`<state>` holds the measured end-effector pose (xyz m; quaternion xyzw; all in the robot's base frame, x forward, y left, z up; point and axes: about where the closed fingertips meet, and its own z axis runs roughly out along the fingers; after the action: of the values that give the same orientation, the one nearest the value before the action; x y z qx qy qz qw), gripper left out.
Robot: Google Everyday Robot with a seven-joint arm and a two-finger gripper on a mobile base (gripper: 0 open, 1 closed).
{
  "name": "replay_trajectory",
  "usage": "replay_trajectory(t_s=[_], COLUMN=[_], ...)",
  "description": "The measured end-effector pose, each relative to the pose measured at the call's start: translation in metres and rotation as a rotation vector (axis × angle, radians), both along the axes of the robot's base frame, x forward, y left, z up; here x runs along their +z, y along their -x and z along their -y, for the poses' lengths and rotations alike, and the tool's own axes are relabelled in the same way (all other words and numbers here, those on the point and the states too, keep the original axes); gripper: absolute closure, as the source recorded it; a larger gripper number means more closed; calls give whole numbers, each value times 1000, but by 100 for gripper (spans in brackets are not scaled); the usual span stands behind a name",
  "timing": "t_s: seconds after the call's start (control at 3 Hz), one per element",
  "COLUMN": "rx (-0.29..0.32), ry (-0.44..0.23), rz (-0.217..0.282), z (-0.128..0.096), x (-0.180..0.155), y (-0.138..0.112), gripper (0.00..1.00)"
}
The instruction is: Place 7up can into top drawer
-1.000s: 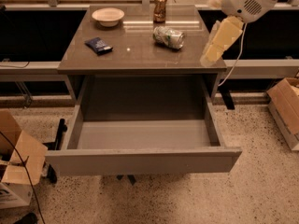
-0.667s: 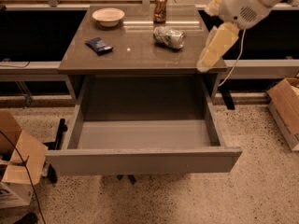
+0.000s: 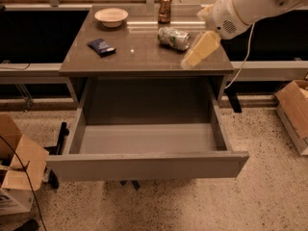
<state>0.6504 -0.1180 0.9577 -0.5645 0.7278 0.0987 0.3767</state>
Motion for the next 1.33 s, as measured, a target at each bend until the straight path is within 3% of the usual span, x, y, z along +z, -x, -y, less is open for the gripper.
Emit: replay_trajectory(t_s=[0.33,0.67,1.33], rx=[-28,-45,-58], ry=[-129,-204,-188], rz=[23,40,30], z=[1,1,0], x=[-15,-22,-29], y=[-59,-92,-95], gripper=[0,0,0])
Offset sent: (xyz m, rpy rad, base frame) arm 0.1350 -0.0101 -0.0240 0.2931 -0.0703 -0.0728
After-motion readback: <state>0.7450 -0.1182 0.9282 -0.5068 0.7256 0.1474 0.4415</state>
